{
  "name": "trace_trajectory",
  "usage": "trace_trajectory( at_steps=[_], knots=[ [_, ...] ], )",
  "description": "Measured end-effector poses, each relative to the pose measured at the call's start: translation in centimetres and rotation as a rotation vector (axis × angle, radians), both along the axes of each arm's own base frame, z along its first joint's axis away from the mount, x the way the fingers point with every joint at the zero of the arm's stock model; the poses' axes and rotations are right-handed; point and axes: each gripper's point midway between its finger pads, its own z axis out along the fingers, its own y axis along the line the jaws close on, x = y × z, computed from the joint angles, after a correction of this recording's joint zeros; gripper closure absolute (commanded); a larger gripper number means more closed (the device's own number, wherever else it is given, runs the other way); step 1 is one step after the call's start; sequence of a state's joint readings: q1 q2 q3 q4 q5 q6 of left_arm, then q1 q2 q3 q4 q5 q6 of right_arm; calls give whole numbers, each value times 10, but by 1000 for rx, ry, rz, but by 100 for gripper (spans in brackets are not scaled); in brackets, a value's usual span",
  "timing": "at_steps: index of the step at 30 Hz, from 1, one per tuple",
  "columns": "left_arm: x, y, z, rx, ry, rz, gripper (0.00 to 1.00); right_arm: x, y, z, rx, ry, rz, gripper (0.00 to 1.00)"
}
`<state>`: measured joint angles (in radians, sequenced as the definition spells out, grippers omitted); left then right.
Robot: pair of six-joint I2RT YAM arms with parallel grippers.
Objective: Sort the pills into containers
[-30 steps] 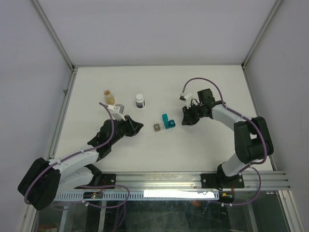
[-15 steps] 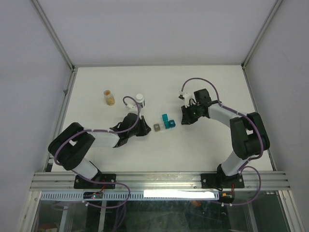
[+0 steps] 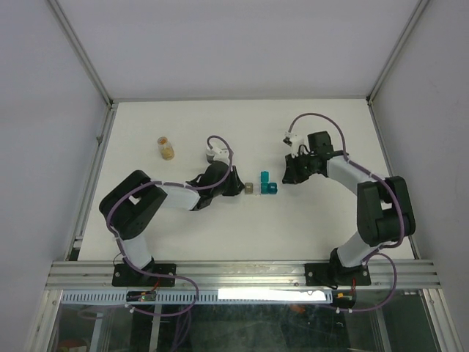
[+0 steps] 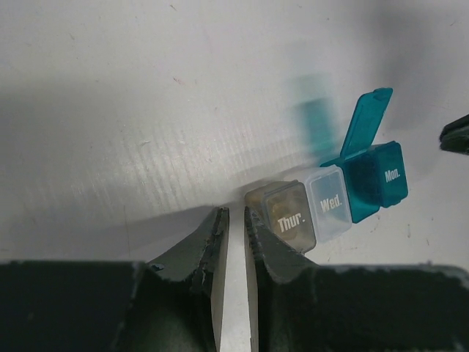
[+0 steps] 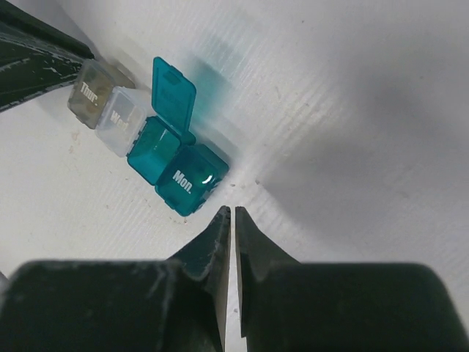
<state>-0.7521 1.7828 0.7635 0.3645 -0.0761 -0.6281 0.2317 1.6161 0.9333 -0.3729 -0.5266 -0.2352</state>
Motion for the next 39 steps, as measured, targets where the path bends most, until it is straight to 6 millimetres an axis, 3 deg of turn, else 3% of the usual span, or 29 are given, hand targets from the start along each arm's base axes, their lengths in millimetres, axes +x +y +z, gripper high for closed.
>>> trace_trajectory(
  at_steps=[5,9,11,14,15,18,22,24,27,32,35,39],
  knots=[
    [2,3,1,30,-22,-4,78,5,-11,32,44,-76,-17,89],
    [-2,21,21,73,-85,0,55,3,-11,74,92,-202,19,78],
    [-2,29,49,69,-161,7,37,-1,-8,99,115,-286,54,67],
    [5,44,102,39,-305,43,5,-11,-5,140,140,-441,124,13],
    [6,50,119,26,-350,59,2,-14,-4,152,149,-478,141,3],
    [17,80,163,-20,-461,138,1,-23,3,191,190,-611,215,1],
    [40,129,188,-24,-518,264,1,-39,20,225,315,-652,314,1],
    [50,155,186,-1,-508,325,1,-46,28,225,380,-624,357,1],
    [63,196,172,53,-457,420,1,-52,32,207,412,-560,371,1],
    [95,263,128,163,-309,580,1,-58,33,179,429,-461,364,1],
    [101,281,101,215,-226,617,1,-58,33,175,429,-450,361,2],
    [117,285,83,274,-175,619,1,-58,33,173,429,-446,361,2]
  ],
)
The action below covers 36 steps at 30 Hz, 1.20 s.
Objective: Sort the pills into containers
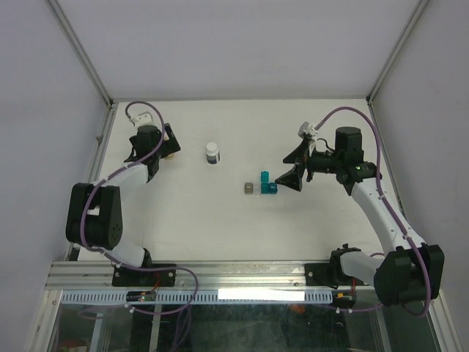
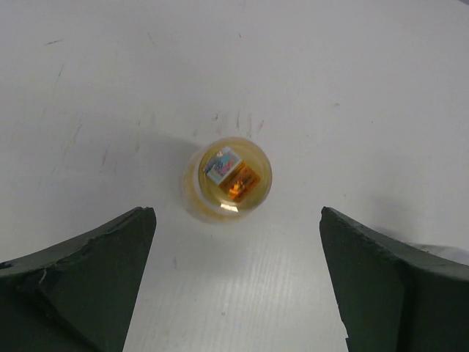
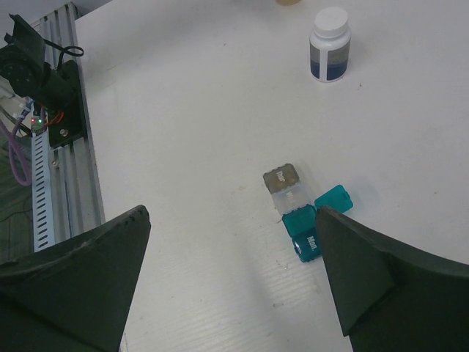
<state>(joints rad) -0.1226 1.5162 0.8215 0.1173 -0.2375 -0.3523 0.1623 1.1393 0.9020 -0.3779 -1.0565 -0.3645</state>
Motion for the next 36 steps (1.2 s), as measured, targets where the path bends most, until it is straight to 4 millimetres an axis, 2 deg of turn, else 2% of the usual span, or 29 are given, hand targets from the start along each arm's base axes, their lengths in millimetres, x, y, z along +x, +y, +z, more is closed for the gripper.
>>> trace_trajectory(
  at_steps=[6,12,15,21,24,26,28,30,34,36],
  knots=[
    [32,2,-25,46,61,7,10,0,0,0,0,1,0,2],
    [39,3,-53,78,135,-1,26,1,0,-1,-1,5,0,2],
    [42,3,-53,82,137,-3,40,1,0,-4,-2,13,0,2],
    [47,1,-46,77,122,-12,79,2,0,-4,-3,15,1,2],
    [44,-2,-46,70,125,-24,91,1,1,-4,-1,13,6,2],
    [38,-5,-43,55,123,-40,96,1,1,-4,0,10,11,3],
    [21,-10,-36,32,118,-60,98,-2,2,-3,7,5,27,3],
    [0,-21,-20,1,96,-91,100,-5,3,-2,15,0,51,3],
    [-41,-65,28,-100,-21,-229,100,-14,5,-1,25,-28,103,3],
    [-65,-98,54,-171,-91,-343,100,-19,5,1,29,-60,128,3]
  ],
)
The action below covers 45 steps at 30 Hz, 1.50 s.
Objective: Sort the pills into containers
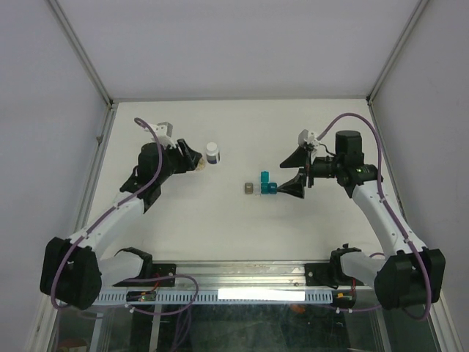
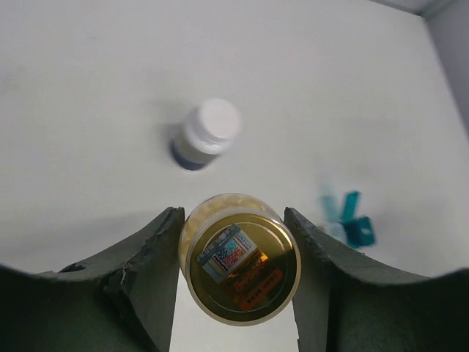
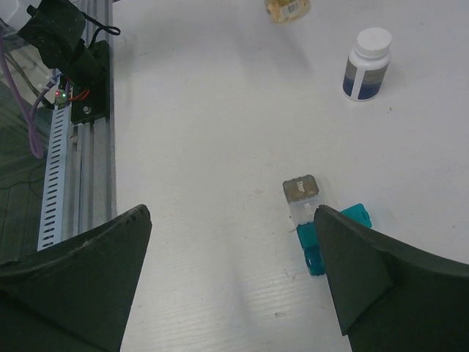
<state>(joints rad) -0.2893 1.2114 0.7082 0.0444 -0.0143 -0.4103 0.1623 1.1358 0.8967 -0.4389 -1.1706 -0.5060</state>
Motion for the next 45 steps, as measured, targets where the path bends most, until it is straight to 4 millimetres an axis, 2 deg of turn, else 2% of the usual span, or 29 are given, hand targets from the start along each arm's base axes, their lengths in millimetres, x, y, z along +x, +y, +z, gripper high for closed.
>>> trace_trajectory(
  at_steps=[2,4,9,13,16,23,30,34,41,45],
  knots=[
    [-25,-31,21,-72,-47,-120,100,-7,0,2,6,-38,23,3],
    [-46,-56,33,-140,-76,-222,100,-13,0,4,13,-72,40,3],
    [-100,-112,44,-319,-86,-444,100,-24,0,11,34,-143,77,3],
    [-128,-152,55,-420,-85,-549,100,-26,1,12,44,-159,79,4],
    [-140,-178,61,-471,-97,-592,100,-26,4,9,48,-154,77,4],
    [-138,-223,42,-510,-10,-536,100,-23,14,5,33,-177,72,5],
    [-135,-246,63,-554,-33,-473,100,-19,23,-11,-9,-175,45,7],
    [-129,-251,69,-578,-34,-442,100,-18,29,-16,-26,-179,42,16],
    [-125,-257,61,-599,3,-396,100,-12,35,-20,-45,-188,20,29],
    [-125,-259,65,-621,10,-393,100,-12,38,-23,-56,-184,19,43]
  ],
)
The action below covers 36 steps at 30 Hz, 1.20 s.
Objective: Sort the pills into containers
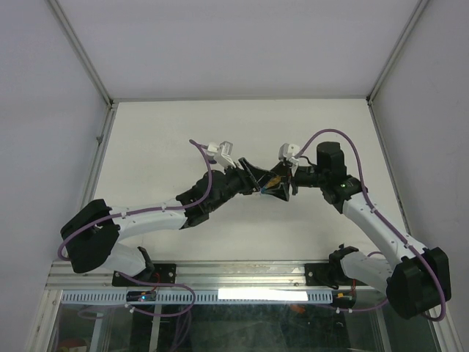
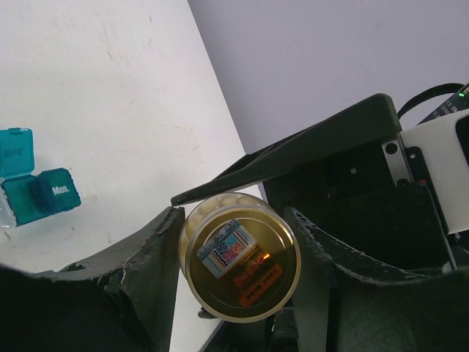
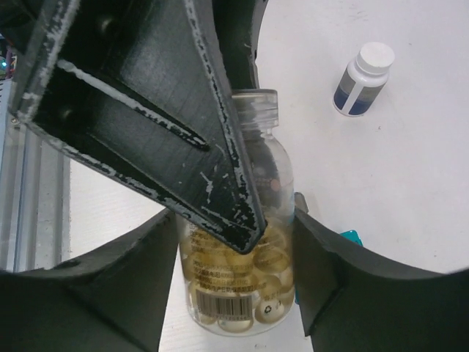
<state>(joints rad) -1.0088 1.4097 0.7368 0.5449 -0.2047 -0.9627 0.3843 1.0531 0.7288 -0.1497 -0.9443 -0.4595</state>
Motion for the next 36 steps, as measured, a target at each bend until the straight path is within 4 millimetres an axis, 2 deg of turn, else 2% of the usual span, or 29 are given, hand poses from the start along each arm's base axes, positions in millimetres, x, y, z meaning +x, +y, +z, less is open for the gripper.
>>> trace_trajectory(
  at_steps=[1,2,4,6,8,11,15,19,24,29,32,36],
  knots=[
    [0,0,0,-2,2,0,98,1,0,-1,-4,0,-3,48],
    [0,0,0,-4,7,-1,93,2,0,-2,-8,0,-7,55],
    [-1,0,-1,-5,15,-1,75,3,0,-4,-13,1,-11,78],
    [-1,0,-1,-6,17,-2,52,3,0,-4,-15,6,-14,93],
    [-1,-1,-1,-6,17,-3,27,2,0,-4,-16,0,-9,100],
    [-2,0,1,-23,6,-4,3,0,0,-4,-16,5,0,100],
    [-7,9,13,-58,-27,-3,1,-9,0,-8,-18,43,27,100],
    [-16,26,35,-86,-102,-1,1,-13,-3,-3,-7,64,50,100],
    [-36,56,52,-57,-284,-19,1,-15,-8,6,18,67,76,100],
    [-55,80,70,11,-504,-48,1,-26,-10,8,39,82,131,100],
    [-63,85,81,43,-619,-67,2,-31,-10,9,49,88,159,100],
    [-68,74,70,121,-687,-142,6,-37,-11,10,61,93,187,100]
  ],
)
